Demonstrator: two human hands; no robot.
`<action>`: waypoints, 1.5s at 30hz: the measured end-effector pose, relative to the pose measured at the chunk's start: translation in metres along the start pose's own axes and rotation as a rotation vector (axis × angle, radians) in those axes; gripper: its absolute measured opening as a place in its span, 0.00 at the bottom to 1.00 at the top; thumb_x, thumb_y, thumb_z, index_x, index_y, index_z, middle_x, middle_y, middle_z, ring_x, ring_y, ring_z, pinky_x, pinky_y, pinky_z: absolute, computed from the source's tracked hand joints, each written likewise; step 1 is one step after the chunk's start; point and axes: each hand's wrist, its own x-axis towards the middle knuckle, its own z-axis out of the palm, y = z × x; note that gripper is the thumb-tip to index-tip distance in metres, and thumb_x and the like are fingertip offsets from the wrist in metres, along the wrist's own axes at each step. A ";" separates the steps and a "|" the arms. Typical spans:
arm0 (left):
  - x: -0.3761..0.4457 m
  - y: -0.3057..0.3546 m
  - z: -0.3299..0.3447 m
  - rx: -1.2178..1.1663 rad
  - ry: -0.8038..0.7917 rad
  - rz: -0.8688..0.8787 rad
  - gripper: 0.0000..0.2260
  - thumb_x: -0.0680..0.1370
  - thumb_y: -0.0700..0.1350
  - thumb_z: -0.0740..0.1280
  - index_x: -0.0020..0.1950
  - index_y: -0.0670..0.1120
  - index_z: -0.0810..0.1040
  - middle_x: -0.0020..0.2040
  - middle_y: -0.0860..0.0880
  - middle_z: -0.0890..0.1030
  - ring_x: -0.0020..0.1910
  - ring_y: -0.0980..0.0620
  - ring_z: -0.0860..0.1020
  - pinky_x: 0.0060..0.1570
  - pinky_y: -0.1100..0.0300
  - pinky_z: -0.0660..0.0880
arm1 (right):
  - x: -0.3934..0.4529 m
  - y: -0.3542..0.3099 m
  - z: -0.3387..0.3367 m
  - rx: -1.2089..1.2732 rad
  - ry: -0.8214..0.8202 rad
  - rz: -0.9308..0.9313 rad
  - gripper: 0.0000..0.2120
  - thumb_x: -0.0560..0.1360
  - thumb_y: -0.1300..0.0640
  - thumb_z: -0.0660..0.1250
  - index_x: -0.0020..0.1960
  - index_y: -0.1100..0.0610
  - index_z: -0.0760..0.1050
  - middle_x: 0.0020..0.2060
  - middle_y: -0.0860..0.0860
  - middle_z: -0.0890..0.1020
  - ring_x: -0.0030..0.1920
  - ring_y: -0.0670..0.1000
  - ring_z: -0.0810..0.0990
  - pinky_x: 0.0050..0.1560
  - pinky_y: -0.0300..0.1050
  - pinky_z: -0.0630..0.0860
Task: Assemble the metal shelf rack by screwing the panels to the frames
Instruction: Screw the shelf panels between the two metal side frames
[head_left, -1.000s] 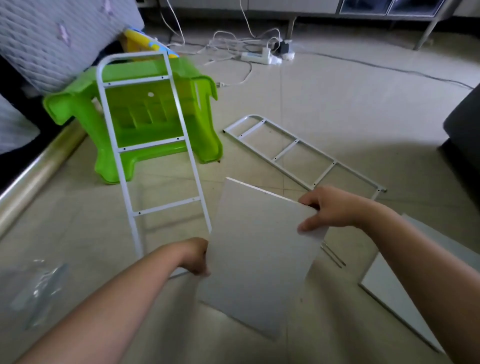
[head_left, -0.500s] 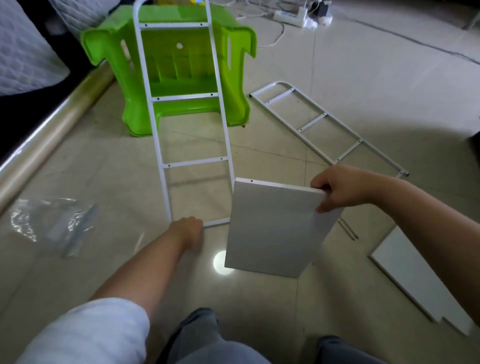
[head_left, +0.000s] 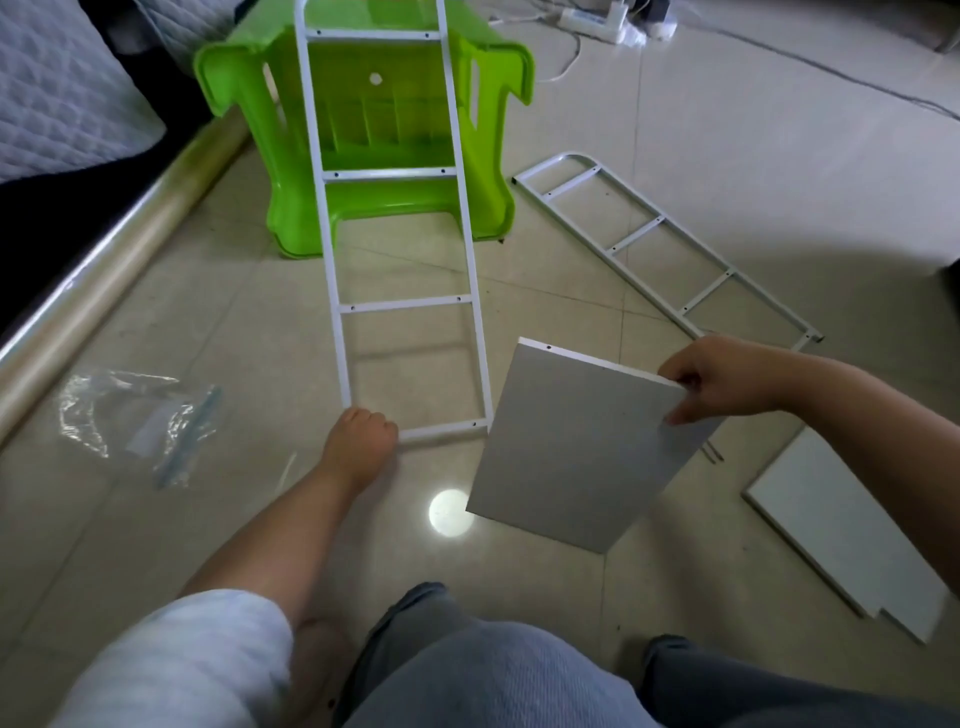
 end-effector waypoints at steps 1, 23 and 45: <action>-0.002 -0.004 -0.010 0.017 0.046 -0.004 0.14 0.60 0.39 0.51 0.24 0.44 0.75 0.22 0.46 0.72 0.20 0.47 0.73 0.29 0.64 0.74 | -0.001 0.000 0.000 0.009 -0.008 0.004 0.15 0.70 0.58 0.71 0.33 0.44 0.68 0.31 0.42 0.72 0.33 0.40 0.70 0.35 0.31 0.64; -0.031 -0.095 -0.188 -0.142 0.729 -0.042 0.20 0.70 0.59 0.61 0.28 0.44 0.71 0.24 0.48 0.71 0.26 0.47 0.74 0.35 0.59 0.58 | 0.057 -0.111 -0.057 -0.088 0.296 -0.107 0.13 0.76 0.54 0.64 0.39 0.60 0.67 0.32 0.51 0.69 0.44 0.53 0.71 0.39 0.42 0.59; -0.028 -0.094 -0.185 -0.165 0.158 -0.211 0.22 0.76 0.62 0.60 0.31 0.51 0.58 0.31 0.55 0.65 0.40 0.51 0.67 0.63 0.62 0.56 | 0.117 -0.111 0.012 0.441 1.095 -0.168 0.08 0.67 0.71 0.67 0.46 0.67 0.79 0.43 0.63 0.79 0.39 0.61 0.80 0.43 0.46 0.74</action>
